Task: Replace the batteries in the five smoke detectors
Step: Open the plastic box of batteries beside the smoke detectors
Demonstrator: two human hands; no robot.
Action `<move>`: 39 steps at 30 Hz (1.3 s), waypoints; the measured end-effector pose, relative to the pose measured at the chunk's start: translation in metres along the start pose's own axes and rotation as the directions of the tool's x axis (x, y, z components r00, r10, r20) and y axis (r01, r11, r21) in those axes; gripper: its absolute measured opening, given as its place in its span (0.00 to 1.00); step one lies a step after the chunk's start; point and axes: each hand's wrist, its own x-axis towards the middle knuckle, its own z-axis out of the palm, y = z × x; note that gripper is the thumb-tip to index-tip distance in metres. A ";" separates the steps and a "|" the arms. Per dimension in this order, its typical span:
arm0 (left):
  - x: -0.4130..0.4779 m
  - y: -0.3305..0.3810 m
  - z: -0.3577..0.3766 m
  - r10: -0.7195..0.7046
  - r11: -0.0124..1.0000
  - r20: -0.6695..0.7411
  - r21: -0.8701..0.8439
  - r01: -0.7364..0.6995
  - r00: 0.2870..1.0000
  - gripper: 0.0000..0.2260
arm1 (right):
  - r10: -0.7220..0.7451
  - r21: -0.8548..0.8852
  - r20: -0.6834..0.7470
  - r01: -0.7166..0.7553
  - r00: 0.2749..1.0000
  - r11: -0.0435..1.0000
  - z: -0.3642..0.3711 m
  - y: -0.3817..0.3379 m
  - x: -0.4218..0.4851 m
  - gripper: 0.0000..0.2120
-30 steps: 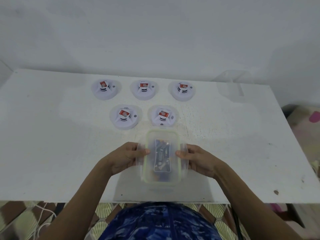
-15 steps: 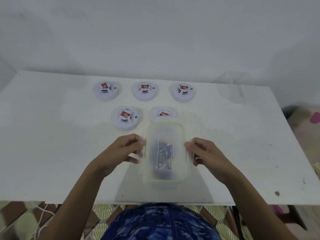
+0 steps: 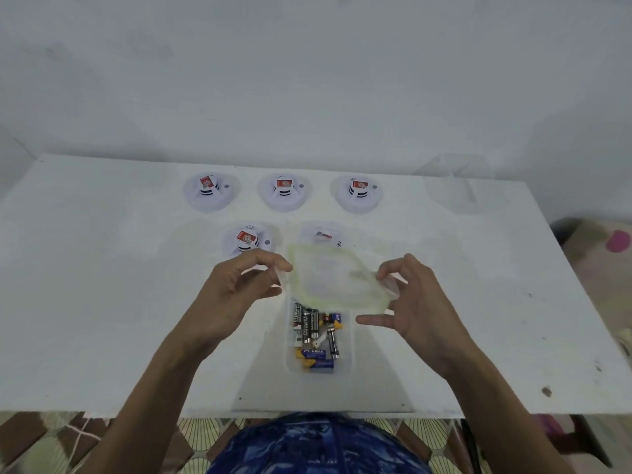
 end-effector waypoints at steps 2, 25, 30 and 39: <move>-0.001 -0.005 0.004 -0.009 1.000 -0.003 -0.010 0.009 1.000 0.08 | -0.023 0.010 -0.033 0.024 0.999 1.000 0.003 0.009 0.000 0.08; -0.001 -0.069 0.024 -0.473 0.853 0.038 0.271 0.446 0.880 0.15 | 0.014 -0.033 -0.132 -0.019 0.991 0.999 -0.016 0.025 0.005 0.18; 0.000 -0.071 0.033 -0.427 0.855 -0.011 0.321 0.408 0.904 0.17 | 0.018 -0.017 -0.159 -0.020 0.987 1.000 -0.034 0.025 0.006 0.18; 0.018 -0.055 0.083 -0.345 0.898 0.033 0.302 0.320 0.938 0.12 | -0.009 -0.025 -0.189 0.004 0.982 1.000 -0.085 0.001 0.003 0.18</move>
